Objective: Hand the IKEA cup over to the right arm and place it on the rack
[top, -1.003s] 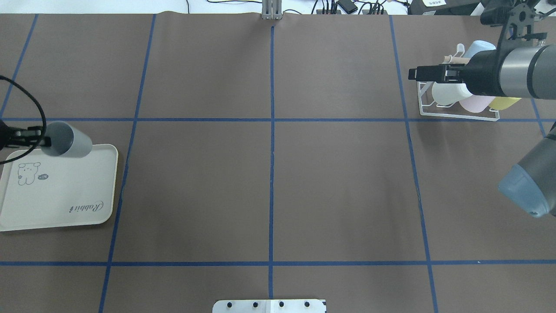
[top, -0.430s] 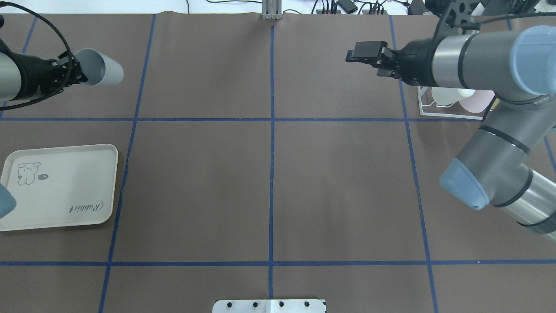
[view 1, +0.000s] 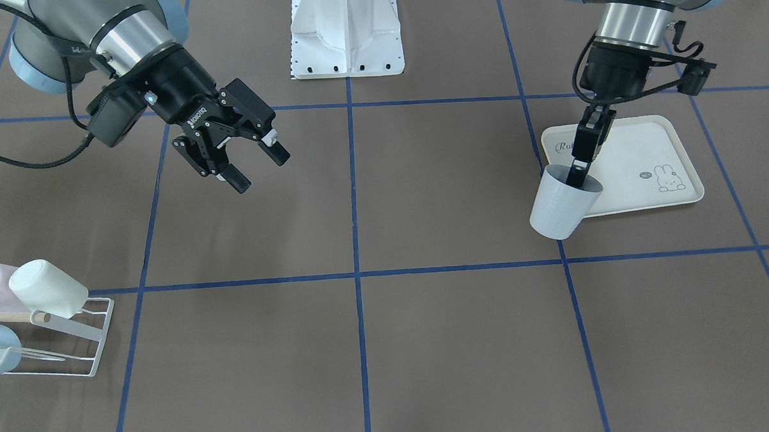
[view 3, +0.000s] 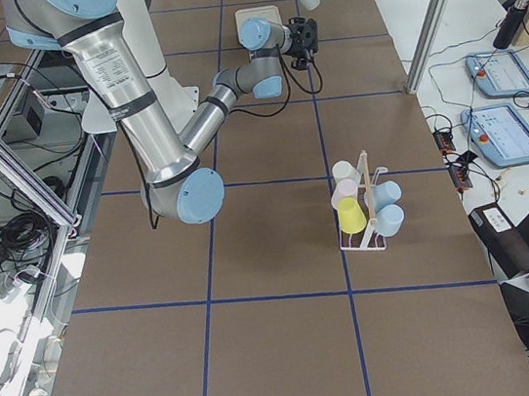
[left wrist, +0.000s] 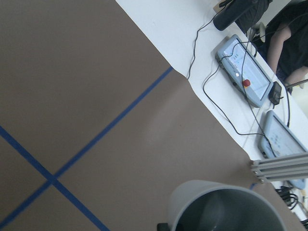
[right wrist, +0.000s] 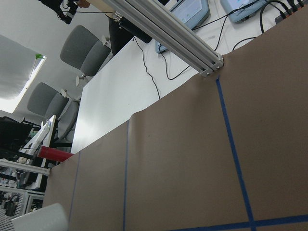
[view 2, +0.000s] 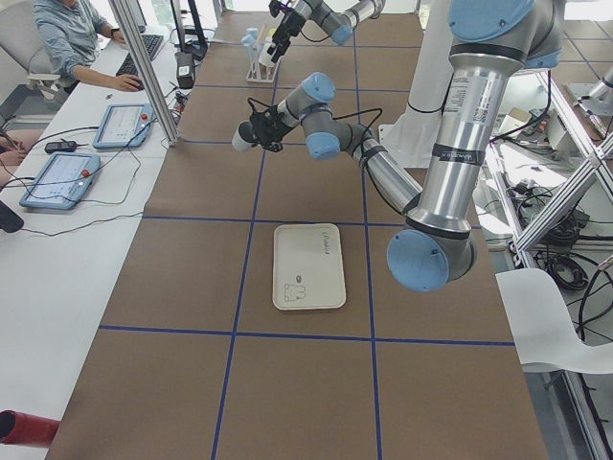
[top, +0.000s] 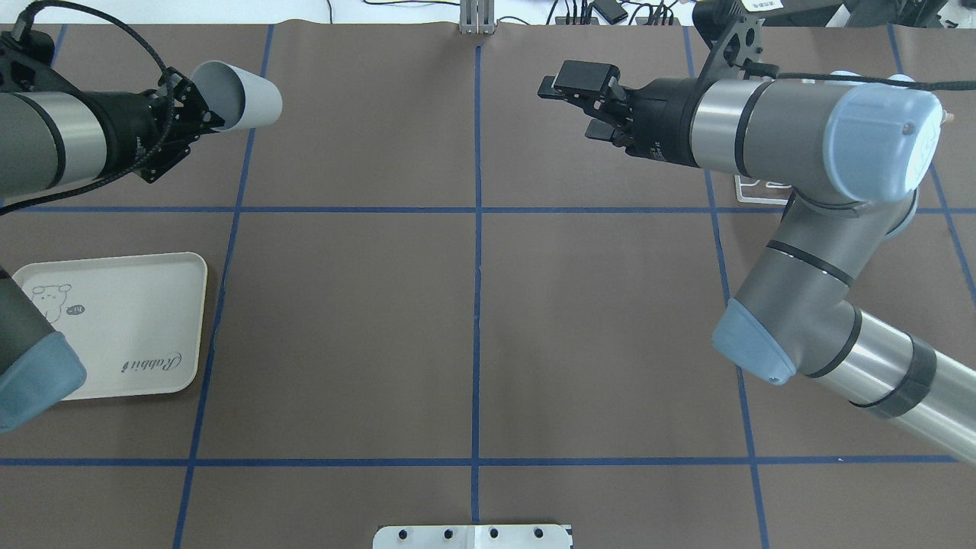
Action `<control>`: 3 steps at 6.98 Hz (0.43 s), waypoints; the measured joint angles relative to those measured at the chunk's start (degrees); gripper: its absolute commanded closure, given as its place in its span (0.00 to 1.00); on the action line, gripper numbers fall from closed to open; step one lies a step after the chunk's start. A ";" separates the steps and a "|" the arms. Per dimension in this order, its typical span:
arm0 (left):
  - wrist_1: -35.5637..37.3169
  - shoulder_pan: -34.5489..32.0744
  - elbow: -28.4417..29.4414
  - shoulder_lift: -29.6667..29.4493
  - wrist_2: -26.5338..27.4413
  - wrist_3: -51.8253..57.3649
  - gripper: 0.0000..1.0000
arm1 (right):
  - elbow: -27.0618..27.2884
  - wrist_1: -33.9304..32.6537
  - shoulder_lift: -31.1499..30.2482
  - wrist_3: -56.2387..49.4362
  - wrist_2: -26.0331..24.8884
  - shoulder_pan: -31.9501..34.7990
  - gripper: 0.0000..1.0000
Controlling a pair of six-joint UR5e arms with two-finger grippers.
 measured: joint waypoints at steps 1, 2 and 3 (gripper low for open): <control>-5.34 1.95 0.38 -0.22 2.26 -6.29 1.00 | -2.30 6.51 0.07 3.23 -0.94 -0.86 0.00; -11.09 3.16 1.09 -0.29 4.06 -11.99 1.00 | -4.27 12.36 0.09 5.90 -1.68 -1.40 0.00; -18.04 4.30 2.99 -0.27 6.48 -17.12 1.00 | -5.47 16.57 0.12 7.82 -2.19 -1.74 0.00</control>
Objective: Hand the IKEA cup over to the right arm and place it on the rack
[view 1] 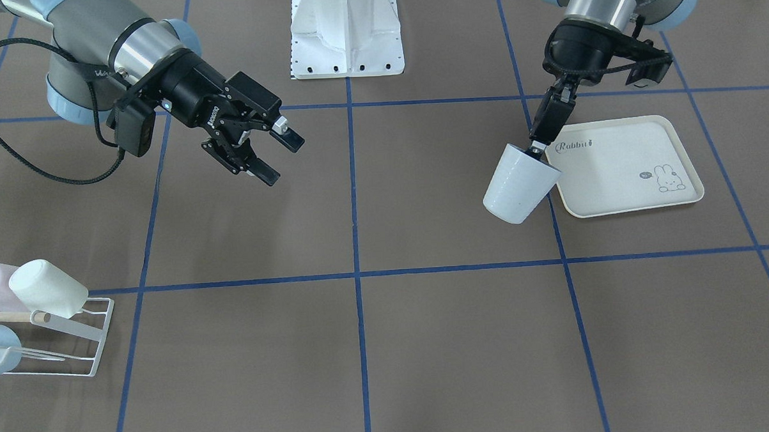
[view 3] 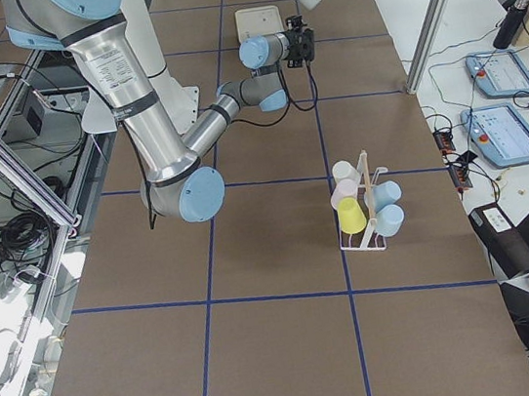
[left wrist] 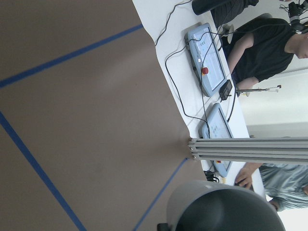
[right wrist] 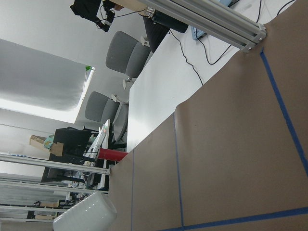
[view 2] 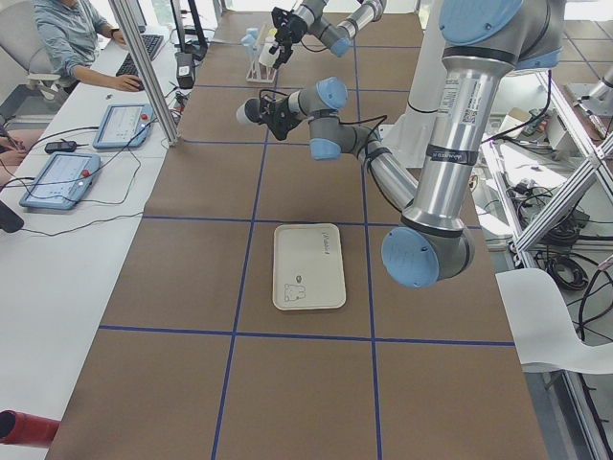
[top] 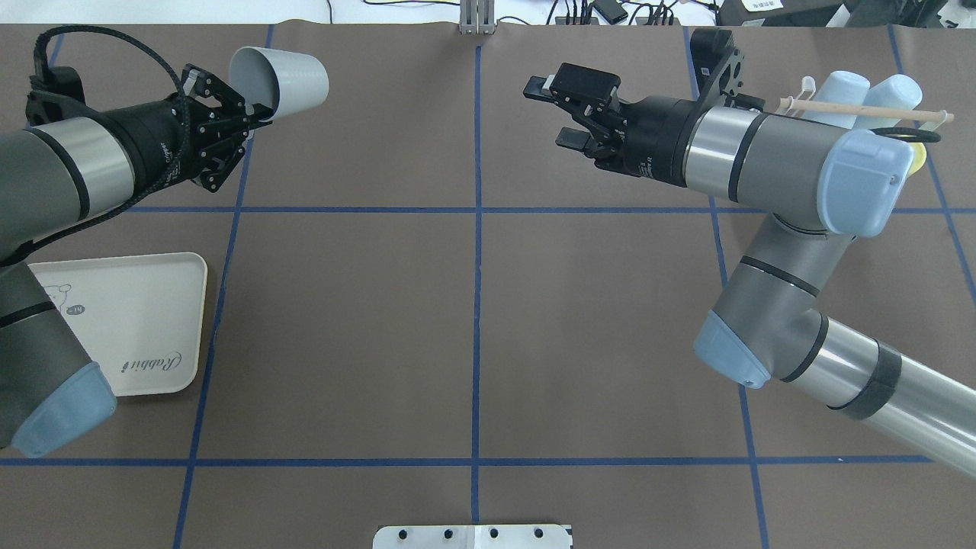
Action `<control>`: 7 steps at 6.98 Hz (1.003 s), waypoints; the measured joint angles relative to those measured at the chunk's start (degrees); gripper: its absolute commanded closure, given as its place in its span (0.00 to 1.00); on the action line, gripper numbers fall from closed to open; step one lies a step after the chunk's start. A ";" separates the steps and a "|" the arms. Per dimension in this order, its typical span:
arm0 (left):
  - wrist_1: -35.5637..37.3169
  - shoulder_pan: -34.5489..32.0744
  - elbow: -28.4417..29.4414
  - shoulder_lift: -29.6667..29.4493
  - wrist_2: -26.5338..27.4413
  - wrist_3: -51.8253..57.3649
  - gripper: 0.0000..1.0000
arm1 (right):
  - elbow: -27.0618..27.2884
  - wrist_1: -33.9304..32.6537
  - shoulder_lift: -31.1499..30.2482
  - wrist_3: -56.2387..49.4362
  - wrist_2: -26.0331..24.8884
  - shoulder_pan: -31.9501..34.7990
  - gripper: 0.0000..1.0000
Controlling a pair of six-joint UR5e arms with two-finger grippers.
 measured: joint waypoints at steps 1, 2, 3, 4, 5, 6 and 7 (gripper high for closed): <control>-8.17 1.72 3.03 0.03 3.50 -4.39 1.00 | -0.48 2.25 0.05 0.96 -0.28 -0.24 0.00; -15.57 4.10 5.72 0.04 7.46 -8.16 1.00 | -0.68 3.25 0.34 1.37 -0.44 -0.42 0.00; -21.08 6.46 7.20 -0.09 10.90 -11.81 1.00 | -0.76 3.59 0.95 1.98 -0.76 -0.58 0.00; -26.00 8.43 8.17 -0.72 14.12 -15.14 1.00 | -0.79 3.70 1.89 3.44 -1.22 -0.81 0.00; -30.09 10.06 9.05 -1.58 16.77 -17.25 1.00 | -0.81 3.73 2.80 4.93 -1.74 -1.15 0.00; -33.35 11.84 9.98 -2.77 19.25 -18.59 1.00 | -0.80 3.77 3.63 5.87 -2.82 -1.85 0.00; -36.01 13.40 10.86 -4.07 21.43 -19.39 1.00 | -0.73 3.83 4.26 6.45 -4.03 -2.61 0.00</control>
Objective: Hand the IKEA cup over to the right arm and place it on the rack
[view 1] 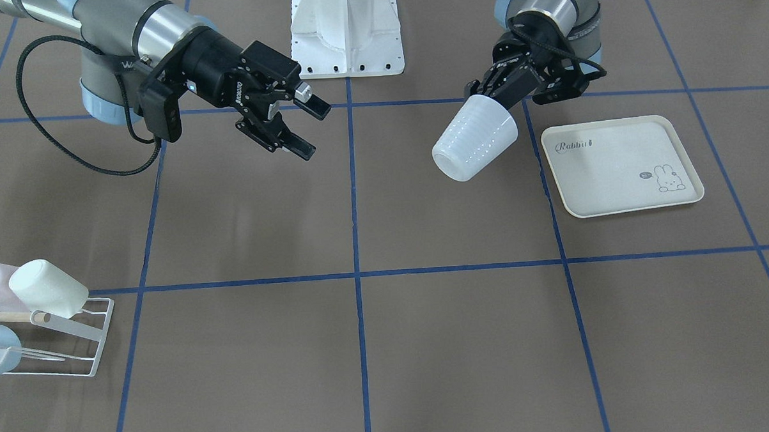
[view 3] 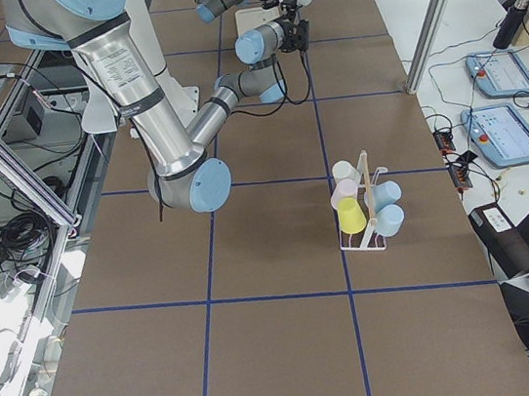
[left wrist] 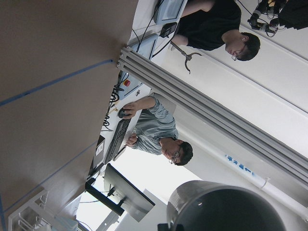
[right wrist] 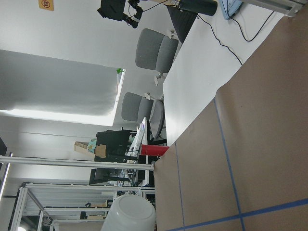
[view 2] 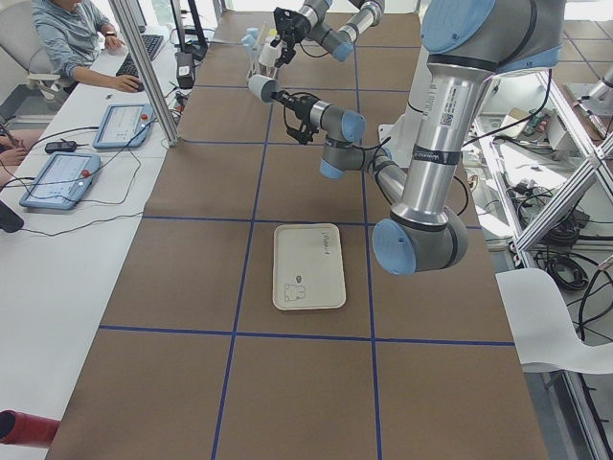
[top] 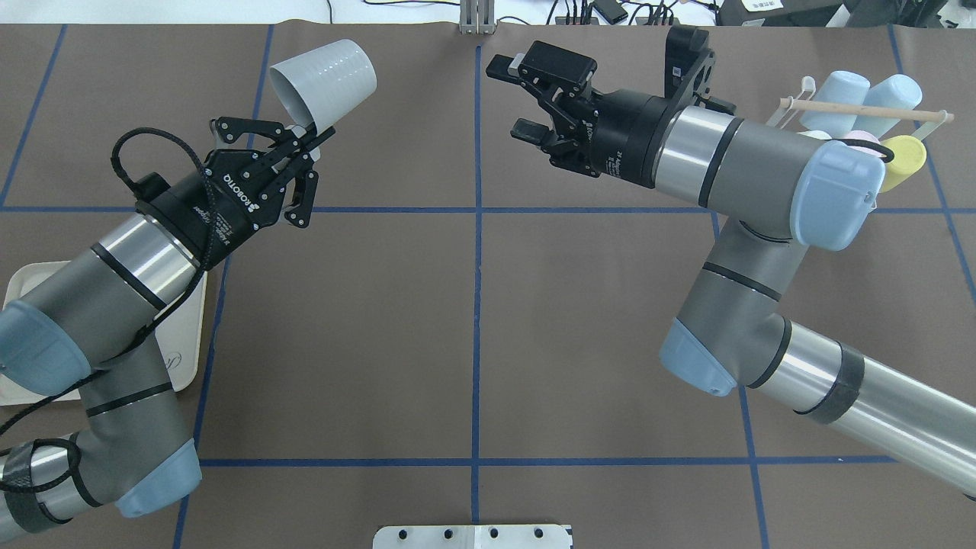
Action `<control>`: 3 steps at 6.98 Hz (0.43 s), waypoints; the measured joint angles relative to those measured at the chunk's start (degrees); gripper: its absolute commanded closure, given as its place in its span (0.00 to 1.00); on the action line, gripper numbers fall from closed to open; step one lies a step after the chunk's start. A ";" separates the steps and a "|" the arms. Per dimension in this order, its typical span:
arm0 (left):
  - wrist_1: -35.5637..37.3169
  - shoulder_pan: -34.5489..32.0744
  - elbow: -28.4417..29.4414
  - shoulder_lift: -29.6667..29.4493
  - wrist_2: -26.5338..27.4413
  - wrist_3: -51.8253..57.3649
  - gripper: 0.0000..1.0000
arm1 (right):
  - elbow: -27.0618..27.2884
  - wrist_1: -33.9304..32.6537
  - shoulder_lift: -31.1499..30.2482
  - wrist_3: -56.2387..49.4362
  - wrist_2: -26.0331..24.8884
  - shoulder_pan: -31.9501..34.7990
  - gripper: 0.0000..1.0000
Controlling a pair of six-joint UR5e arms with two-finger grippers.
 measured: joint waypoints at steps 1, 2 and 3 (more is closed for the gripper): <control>-2.41 1.56 0.85 -1.08 1.96 -0.61 1.00 | 0.08 0.05 0.49 0.79 -0.71 -0.45 0.00; -4.03 3.15 1.62 -2.27 3.51 -0.98 1.00 | 0.11 0.08 1.08 1.62 -1.21 -0.82 0.00; -4.57 4.23 2.39 -3.73 4.28 -1.09 1.00 | 0.13 0.09 1.52 2.02 -2.24 -1.58 0.00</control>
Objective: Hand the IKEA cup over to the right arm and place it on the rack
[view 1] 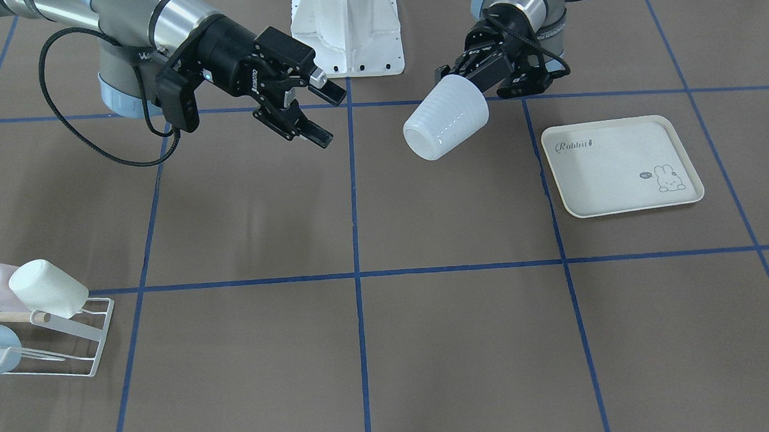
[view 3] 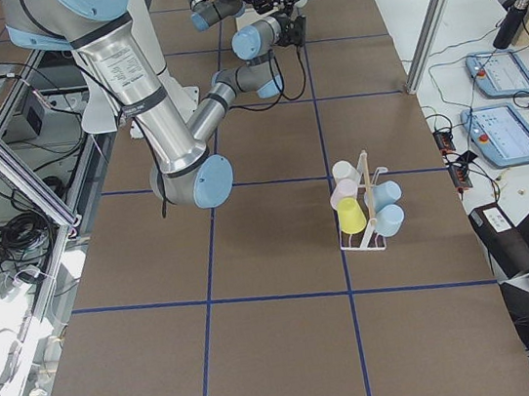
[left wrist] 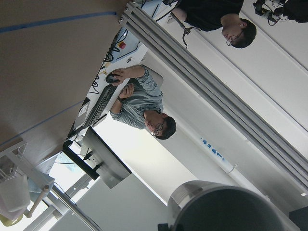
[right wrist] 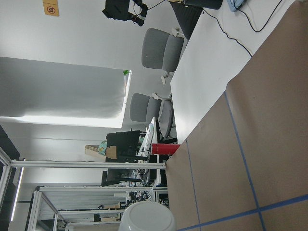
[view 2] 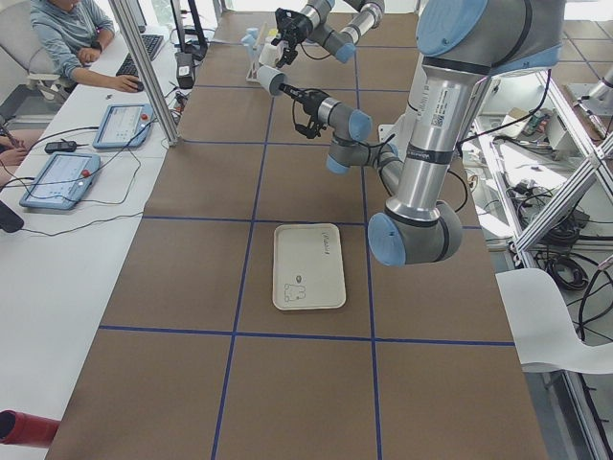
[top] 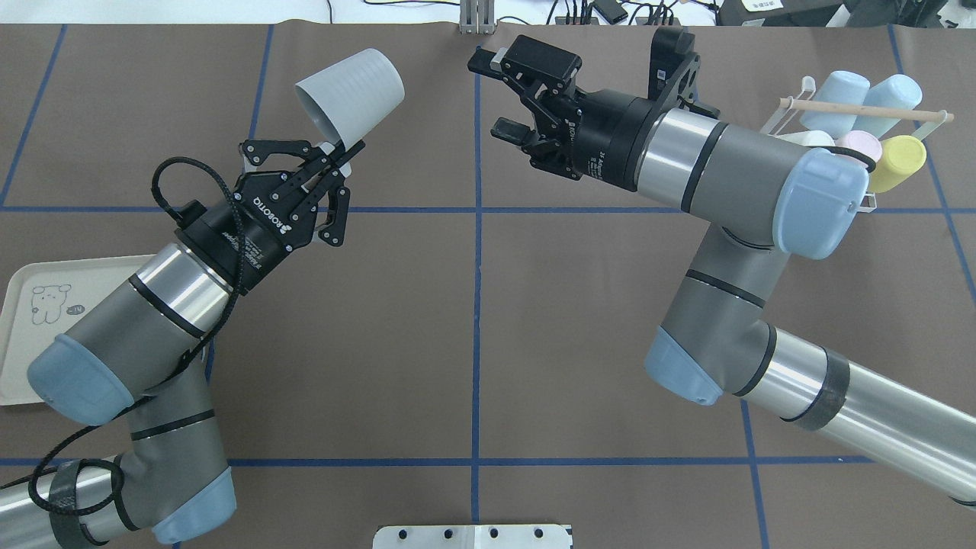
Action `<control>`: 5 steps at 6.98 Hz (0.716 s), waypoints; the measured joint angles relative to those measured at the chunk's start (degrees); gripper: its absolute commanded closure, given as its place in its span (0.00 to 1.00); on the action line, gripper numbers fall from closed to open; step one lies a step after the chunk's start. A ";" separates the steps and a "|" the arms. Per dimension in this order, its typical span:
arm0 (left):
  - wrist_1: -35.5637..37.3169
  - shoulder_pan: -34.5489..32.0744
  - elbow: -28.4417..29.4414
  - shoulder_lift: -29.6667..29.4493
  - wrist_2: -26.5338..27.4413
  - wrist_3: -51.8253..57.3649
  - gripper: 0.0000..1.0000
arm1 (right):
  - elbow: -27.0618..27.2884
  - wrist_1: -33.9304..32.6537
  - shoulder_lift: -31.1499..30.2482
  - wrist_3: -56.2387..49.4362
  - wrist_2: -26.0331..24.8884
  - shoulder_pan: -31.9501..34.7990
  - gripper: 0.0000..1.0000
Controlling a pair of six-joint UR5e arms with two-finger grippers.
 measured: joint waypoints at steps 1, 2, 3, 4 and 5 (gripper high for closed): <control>-0.06 0.68 1.04 -1.58 0.40 0.09 1.00 | 0.06 0.00 0.28 0.11 -1.32 -1.03 0.00; 0.03 1.23 2.02 -2.94 0.64 0.29 1.00 | 0.10 0.00 0.41 0.15 -2.27 -1.83 0.00; 0.20 1.71 2.53 -3.88 0.80 0.41 1.00 | 0.11 0.00 0.45 0.16 -2.70 -2.24 0.00; 0.36 2.19 2.75 -4.53 1.02 0.54 1.00 | 0.06 0.00 0.48 0.16 -2.86 -2.47 0.00; 0.46 2.82 2.82 -4.93 1.35 0.71 1.00 | 0.00 -0.01 0.48 0.14 -2.90 -2.64 0.00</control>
